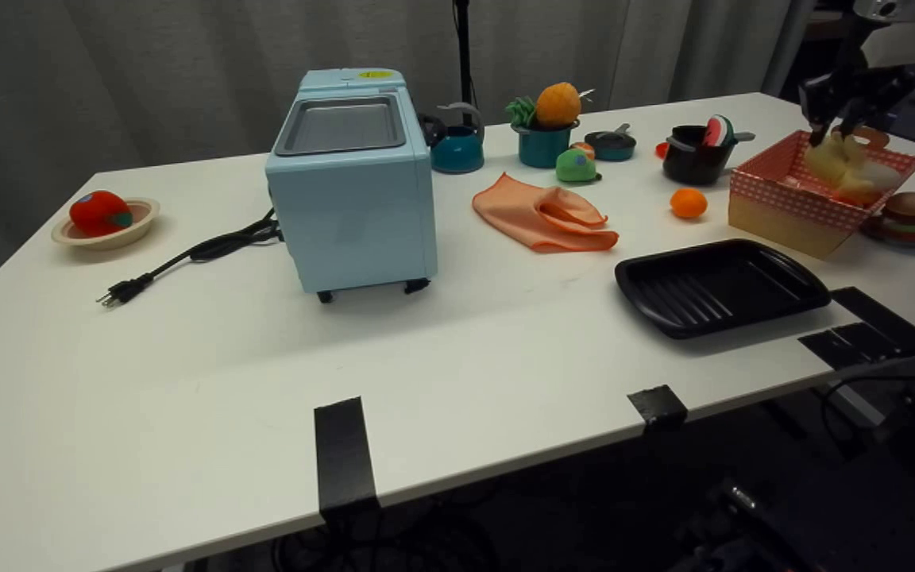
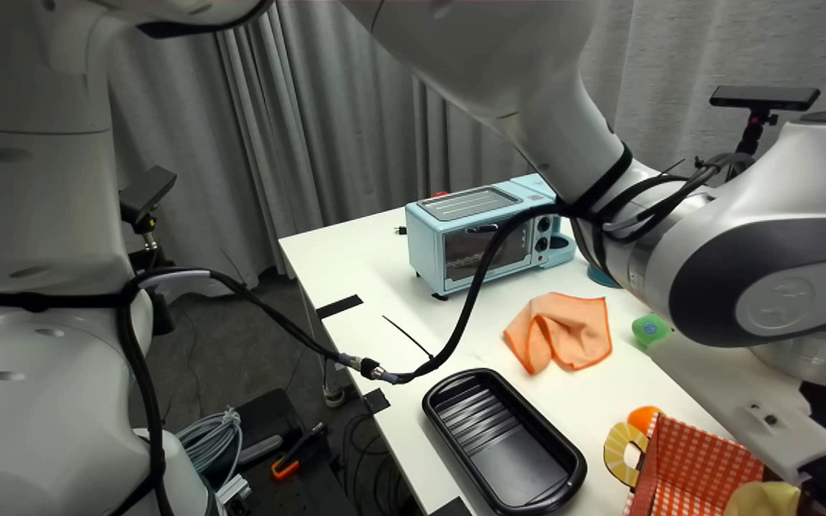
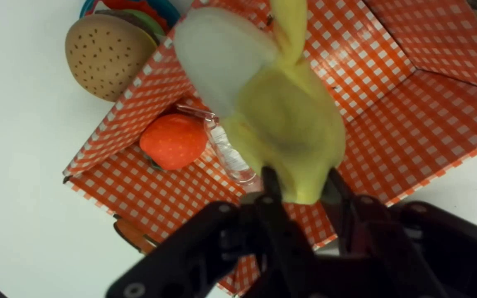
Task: Put the pineapple plush toy on top of the blue pot, put the banana plush toy in the basket
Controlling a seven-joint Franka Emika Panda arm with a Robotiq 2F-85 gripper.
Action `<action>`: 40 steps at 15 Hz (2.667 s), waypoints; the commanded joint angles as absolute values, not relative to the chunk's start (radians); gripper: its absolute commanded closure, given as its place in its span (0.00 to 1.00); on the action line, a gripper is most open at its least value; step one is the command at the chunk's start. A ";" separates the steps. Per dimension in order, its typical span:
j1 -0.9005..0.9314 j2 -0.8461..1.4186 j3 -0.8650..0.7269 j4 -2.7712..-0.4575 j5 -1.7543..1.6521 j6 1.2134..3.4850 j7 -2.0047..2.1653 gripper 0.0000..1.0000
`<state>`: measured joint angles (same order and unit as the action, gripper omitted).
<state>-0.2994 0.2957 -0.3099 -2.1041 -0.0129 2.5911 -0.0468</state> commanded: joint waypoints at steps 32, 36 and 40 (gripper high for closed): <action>-0.183 0.243 -0.152 -1.862 -0.046 2.588 -0.046 0.00; -0.183 0.248 -0.152 -1.862 -0.046 2.588 -0.046 0.00; -0.183 0.248 -0.152 -1.862 -0.046 2.588 -0.046 0.00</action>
